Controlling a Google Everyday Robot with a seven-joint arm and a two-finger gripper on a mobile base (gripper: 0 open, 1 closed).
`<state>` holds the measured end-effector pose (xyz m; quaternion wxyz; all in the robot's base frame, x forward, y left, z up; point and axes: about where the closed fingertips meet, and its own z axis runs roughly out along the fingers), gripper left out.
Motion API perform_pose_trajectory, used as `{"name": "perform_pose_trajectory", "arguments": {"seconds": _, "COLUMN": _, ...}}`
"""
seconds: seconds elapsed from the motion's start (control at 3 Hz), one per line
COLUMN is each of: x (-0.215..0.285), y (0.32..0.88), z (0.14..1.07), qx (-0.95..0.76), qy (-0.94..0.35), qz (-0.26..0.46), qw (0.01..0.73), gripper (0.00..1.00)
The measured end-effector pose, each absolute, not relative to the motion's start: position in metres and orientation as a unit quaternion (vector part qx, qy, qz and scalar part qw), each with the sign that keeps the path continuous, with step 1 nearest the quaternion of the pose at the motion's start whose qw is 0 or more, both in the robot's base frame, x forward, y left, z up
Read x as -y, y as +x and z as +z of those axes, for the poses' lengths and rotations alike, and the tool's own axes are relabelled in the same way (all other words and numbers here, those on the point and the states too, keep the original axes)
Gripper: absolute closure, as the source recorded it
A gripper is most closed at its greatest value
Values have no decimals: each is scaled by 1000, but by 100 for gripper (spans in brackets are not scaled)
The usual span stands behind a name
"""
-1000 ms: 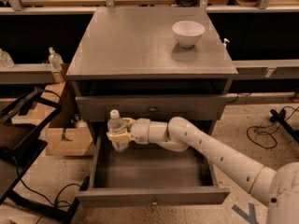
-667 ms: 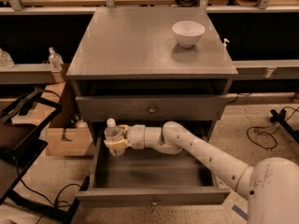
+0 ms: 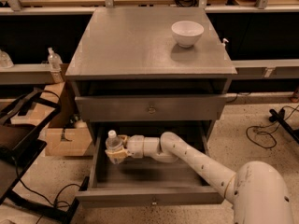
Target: Place blue plastic bottle into middle drawer
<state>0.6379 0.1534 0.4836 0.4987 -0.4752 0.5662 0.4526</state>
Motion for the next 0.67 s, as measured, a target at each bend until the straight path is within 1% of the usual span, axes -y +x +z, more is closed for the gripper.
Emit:
{"name": "perform_pose_trajectory", "arguments": {"seconds": 0.33, "x": -136, "y": 634, "z": 457, "qx": -570, "qy": -434, "qz": 460, "qw": 525, "gripper": 100}}
{"name": "perform_pose_trajectory", "arguments": {"seconds": 0.67, "x": -129, "y": 631, "z": 441, "qx": -578, "qy": -416, "qz": 465, "qw": 526, "gripper": 100}}
